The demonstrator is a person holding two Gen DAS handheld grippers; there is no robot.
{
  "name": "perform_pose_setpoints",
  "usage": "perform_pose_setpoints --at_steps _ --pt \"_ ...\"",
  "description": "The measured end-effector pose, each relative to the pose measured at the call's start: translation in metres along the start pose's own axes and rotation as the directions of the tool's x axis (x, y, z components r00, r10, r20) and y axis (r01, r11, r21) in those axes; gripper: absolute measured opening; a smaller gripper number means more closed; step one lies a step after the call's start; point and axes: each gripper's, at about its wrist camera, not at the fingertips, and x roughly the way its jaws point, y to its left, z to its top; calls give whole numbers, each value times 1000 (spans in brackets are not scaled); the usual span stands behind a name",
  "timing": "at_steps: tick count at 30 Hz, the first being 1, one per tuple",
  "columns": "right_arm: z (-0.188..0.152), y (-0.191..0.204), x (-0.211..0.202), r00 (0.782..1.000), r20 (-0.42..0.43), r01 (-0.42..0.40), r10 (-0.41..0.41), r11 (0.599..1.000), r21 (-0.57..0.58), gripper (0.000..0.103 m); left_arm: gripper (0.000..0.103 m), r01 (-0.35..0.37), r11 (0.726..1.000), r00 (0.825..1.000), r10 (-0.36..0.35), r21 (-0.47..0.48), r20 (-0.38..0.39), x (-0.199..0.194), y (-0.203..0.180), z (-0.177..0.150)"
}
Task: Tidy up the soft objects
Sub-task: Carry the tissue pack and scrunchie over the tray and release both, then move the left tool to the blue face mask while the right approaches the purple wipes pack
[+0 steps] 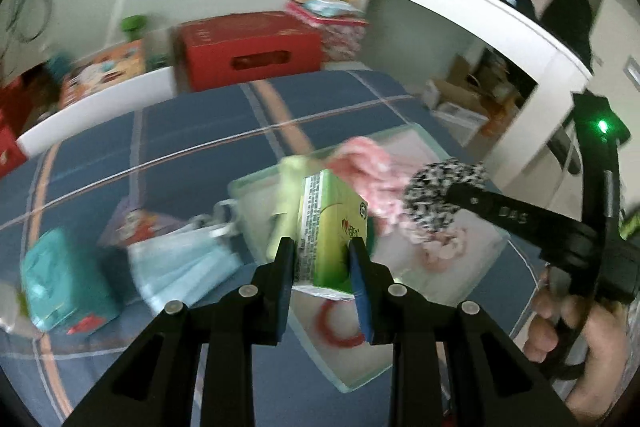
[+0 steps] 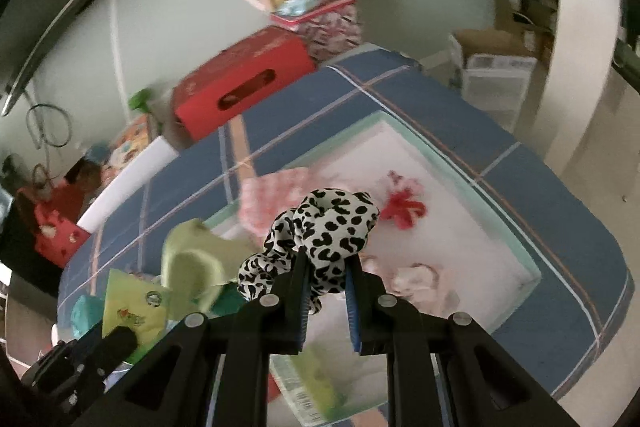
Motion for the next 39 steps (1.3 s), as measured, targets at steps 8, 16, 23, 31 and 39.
perform_pose_setpoints --at_steps 8,16,23,31,39 --pt "0 -22 29 998 -64 11 -8 999 50 18 29 47 998 997 -45 40 -66 65 -25 2" --pt "0 -23 35 995 -88 51 -48 998 39 24 34 72 997 992 -75 -32 -98 75 -15 0" --pt "0 -14 24 993 -75 88 -88 996 -5 42 47 26 997 997 -31 -75 -66 43 1 -5" --pt "-2 11 14 992 -63 105 -112 989 -104 70 65 -210 955 977 196 -212 -85 18 56 -8" --pt "-14 54 19 994 -78 56 -75 974 -221 87 83 -309 901 951 287 -305 -115 9 97 -16"
